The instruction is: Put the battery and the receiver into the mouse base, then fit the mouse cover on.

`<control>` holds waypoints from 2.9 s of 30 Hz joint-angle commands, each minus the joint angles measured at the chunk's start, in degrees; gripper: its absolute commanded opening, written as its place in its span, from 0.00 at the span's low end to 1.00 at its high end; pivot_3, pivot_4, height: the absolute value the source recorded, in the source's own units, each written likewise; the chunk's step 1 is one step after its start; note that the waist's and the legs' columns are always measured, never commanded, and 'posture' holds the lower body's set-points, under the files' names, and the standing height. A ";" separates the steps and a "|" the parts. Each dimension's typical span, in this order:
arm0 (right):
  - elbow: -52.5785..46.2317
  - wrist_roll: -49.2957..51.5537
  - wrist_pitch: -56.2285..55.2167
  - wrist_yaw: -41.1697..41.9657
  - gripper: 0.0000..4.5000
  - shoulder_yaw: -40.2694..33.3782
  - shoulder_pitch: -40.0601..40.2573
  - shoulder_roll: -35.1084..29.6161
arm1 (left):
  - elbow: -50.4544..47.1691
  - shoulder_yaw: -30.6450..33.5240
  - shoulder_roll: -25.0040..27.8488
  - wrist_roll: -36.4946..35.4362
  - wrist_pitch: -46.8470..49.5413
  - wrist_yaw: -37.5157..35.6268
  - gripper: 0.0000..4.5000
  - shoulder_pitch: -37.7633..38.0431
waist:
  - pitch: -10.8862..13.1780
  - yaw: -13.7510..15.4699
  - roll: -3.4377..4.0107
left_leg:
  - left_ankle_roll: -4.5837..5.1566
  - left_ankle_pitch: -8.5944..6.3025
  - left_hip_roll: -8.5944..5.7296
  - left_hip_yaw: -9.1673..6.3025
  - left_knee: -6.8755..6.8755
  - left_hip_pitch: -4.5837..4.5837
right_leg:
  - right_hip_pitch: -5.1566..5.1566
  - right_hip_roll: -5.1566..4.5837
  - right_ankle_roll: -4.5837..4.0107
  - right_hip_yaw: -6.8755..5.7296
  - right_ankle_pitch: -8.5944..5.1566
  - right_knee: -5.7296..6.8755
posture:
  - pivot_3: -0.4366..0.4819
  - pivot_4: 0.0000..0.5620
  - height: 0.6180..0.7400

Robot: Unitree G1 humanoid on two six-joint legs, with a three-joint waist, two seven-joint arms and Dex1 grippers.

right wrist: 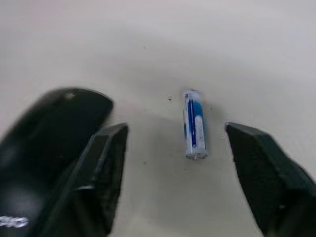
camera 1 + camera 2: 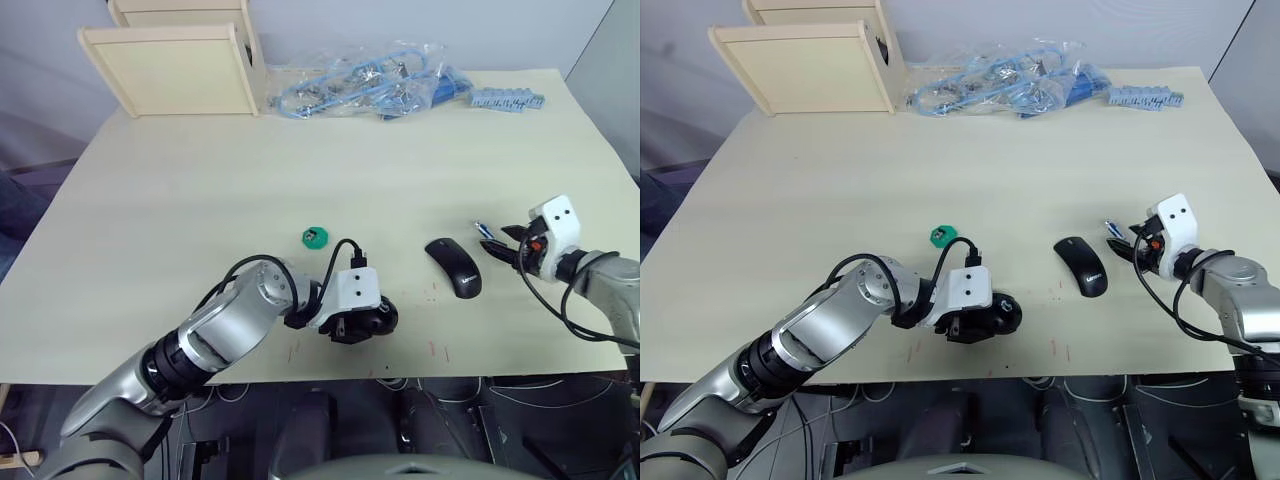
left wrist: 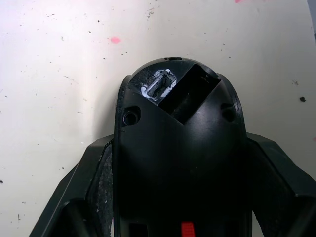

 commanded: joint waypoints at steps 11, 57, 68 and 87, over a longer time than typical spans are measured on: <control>3.27 -3.54 -2.48 -1.14 0.56 -0.95 -2.75 2.89 | -0.80 -1.29 0.11 0.03 1.33 0.91 0.66 1.02 | -0.01 -0.18 0.02 | 0.00 0.00 0.00 0.01 0.00 0.02 | 0.00 0.00 0.00 0.01 0.00 0.02 | 0.48 0.27 1.00; -43.03 53.21 57.58 -32.31 0.01 0.41 -3.06 1.73 | -2.88 -1.53 2.14 -0.15 1.68 0.34 0.66 0.97 | -0.02 -0.47 0.05 | 0.02 -0.01 0.05 -0.10 -0.02 -0.05 | -0.05 0.05 -0.01 -0.06 -0.01 0.02 | 0.48 0.27 1.00; -36.40 77.56 45.05 -57.34 0.01 12.88 -7.57 -2.81 | -2.85 -1.75 2.06 -0.06 2.05 0.41 0.66 0.65 | -0.02 -0.54 0.05 | 0.01 -0.01 0.06 -0.10 -0.02 -0.05 | -0.06 0.04 0.00 -0.06 -0.01 0.00 | 0.48 0.27 1.00; -31.18 91.64 27.44 -73.19 0.01 35.06 -18.14 -9.42 | -3.43 -1.98 2.04 0.07 2.45 1.07 0.66 1.41 | -0.02 -0.53 0.05 | 0.02 -0.01 0.11 -0.12 -0.02 -0.08 | -0.07 0.04 -0.01 -0.08 -0.01 -0.07 | 0.48 0.27 1.00</control>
